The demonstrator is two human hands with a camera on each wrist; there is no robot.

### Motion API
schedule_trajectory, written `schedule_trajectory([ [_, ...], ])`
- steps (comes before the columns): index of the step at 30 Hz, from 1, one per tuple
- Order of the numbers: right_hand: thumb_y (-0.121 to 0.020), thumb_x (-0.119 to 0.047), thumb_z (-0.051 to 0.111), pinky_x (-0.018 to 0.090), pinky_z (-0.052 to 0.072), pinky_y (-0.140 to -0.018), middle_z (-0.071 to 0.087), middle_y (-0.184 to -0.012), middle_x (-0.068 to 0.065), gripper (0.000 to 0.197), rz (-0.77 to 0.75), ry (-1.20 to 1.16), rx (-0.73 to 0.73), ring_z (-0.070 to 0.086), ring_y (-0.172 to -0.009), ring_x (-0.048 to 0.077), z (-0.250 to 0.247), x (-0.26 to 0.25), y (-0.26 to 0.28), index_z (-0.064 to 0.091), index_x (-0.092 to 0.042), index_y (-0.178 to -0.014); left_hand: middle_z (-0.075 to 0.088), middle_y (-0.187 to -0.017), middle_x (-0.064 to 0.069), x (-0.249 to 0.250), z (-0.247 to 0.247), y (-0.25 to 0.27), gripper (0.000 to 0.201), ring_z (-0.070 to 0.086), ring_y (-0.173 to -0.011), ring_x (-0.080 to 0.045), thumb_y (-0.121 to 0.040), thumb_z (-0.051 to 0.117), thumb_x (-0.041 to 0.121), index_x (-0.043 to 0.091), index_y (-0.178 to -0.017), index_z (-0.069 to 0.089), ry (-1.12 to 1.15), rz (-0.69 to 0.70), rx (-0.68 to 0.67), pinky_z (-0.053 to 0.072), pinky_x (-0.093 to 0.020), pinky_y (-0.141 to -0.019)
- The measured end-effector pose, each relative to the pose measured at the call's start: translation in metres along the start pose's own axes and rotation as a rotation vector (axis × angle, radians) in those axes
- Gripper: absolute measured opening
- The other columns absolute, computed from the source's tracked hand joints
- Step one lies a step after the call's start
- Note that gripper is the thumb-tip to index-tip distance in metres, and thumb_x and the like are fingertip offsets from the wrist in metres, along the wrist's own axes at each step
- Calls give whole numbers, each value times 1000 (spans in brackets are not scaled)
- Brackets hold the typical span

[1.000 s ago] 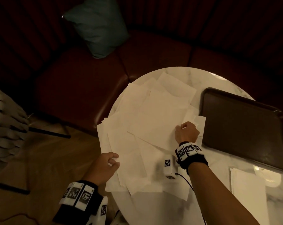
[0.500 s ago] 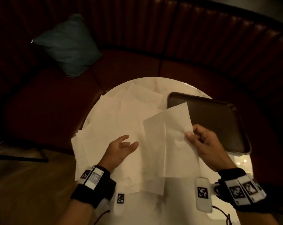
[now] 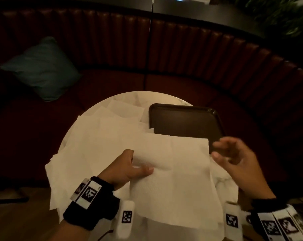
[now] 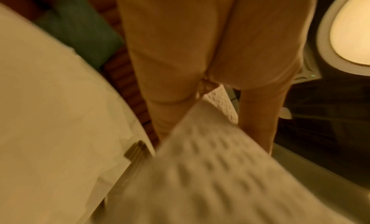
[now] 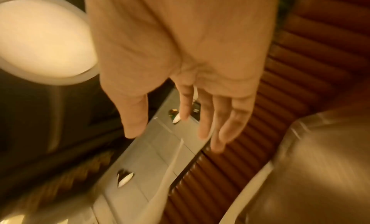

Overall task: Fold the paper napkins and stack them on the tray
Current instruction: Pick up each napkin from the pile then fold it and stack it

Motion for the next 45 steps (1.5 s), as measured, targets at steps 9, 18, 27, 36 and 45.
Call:
schedule_trajectory([
  [9, -69, -46, 77, 34, 45, -103, 54, -134, -12, 87, -78, 328, -739, 52, -120, 1, 100, -37, -24, 35, -26, -142, 71, -99, 4, 68, 28, 5, 19, 65, -93, -5, -78, 71, 18, 16, -96, 69, -509, 18, -197, 51, -25, -87],
  [18, -79, -18, 68, 40, 58, -78, 74, -98, 10, 25, -35, -61, -613, 71, -88, 28, 85, -42, -29, 70, -2, -97, 71, -108, -1, 46, -20, 6, 71, 68, -96, -15, -52, 81, 52, 18, -111, 63, -87, 53, -20, 56, -34, -84],
  [27, -80, -12, 63, 32, 58, -75, 73, -101, 9, 25, 48, -258, -354, 70, -93, 24, 55, -13, -20, 67, -1, -102, 68, -110, -16, 13, -7, 5, 80, 66, -99, -29, -44, 90, 41, 4, -109, 64, 406, 104, 73, 57, -34, -76],
  [36, -79, -10, 63, 25, 56, -71, 74, -98, 4, 22, 50, -349, -269, 71, -90, 18, 52, 0, -10, 68, -5, -100, 72, -101, -14, 40, -5, 6, 27, 68, -94, -27, -71, 77, 11, 5, -97, 68, 157, 151, 145, 57, -37, -82],
  [45, -61, -36, 83, 22, 56, -73, 75, -93, -1, 33, -18, -349, -356, 71, -90, 15, 48, 5, -3, 76, -24, -91, 75, -78, 2, 39, -23, 7, 30, 70, -74, -11, -82, 52, -8, 13, -85, 73, 173, 180, 301, 56, -19, -65],
])
Point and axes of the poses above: each hand's wrist, its own y-axis away from the middle knuckle, its own z-axis out of the palm, x = y × z, the point moved 10 cm from there along -y, towards the middle knuckle
